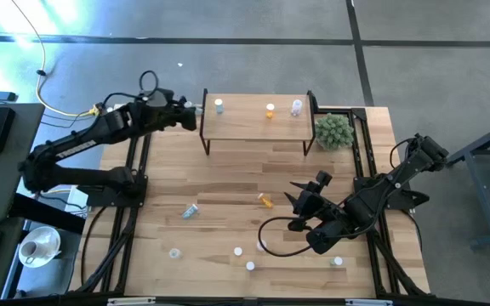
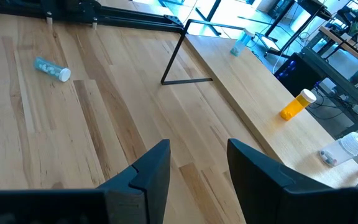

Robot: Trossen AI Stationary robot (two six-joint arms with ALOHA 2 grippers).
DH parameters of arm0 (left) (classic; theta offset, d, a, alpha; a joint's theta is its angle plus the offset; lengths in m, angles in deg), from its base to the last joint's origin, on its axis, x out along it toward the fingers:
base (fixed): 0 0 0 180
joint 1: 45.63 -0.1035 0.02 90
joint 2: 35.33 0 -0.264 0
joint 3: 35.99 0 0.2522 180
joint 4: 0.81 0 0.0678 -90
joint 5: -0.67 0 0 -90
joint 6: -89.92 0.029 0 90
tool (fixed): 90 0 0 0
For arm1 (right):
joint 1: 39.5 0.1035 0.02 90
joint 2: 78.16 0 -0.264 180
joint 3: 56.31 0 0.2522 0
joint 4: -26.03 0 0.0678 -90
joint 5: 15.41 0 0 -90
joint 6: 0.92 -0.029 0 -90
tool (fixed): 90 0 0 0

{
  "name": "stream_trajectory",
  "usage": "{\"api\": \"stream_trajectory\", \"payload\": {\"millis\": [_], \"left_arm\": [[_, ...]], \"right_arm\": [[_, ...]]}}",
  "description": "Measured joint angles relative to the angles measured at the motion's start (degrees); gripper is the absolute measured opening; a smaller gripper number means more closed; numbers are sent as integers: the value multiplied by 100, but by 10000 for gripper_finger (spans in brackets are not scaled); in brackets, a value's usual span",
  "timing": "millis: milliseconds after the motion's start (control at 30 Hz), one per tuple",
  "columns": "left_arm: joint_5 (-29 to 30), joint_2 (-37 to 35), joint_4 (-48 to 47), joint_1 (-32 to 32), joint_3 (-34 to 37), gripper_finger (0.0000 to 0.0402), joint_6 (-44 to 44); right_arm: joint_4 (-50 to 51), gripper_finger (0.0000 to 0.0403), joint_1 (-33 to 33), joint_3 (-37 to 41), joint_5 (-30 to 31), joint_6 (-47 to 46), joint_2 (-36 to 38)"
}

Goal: Pick and place medicine bottles onto shelf by color
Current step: Put the top left light blue pill bottle on the shelf

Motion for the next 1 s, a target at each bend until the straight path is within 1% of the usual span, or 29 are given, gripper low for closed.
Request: {"api": "stream_trajectory", "payload": {"millis": [133,267,500,667,767,933,1000], "left_arm": [[6,574,200,179,-406,97,180],[134,1216,199,305,-952,97,466],[175,2280,185,406,-1827,97,1014],[70,2901,62,435,-2201,97,1077],[77,3208,-26,438,-2325,97,1258],[87,3563,-118,441,-2517,97,1270],[97,3716,-183,441,-2607,97,1416]], "right_arm": [[0,151,-2,2,0,0,0],[0,151,-1,1,-10,0,0],[1,151,0,1,-117,-14,0],[0,151,0,2,-123,-15,0],[2,151,0,2,-138,-15,0],[2,151,0,0,-147,-15,0],[1,151,0,1,-147,-15,0]]}}
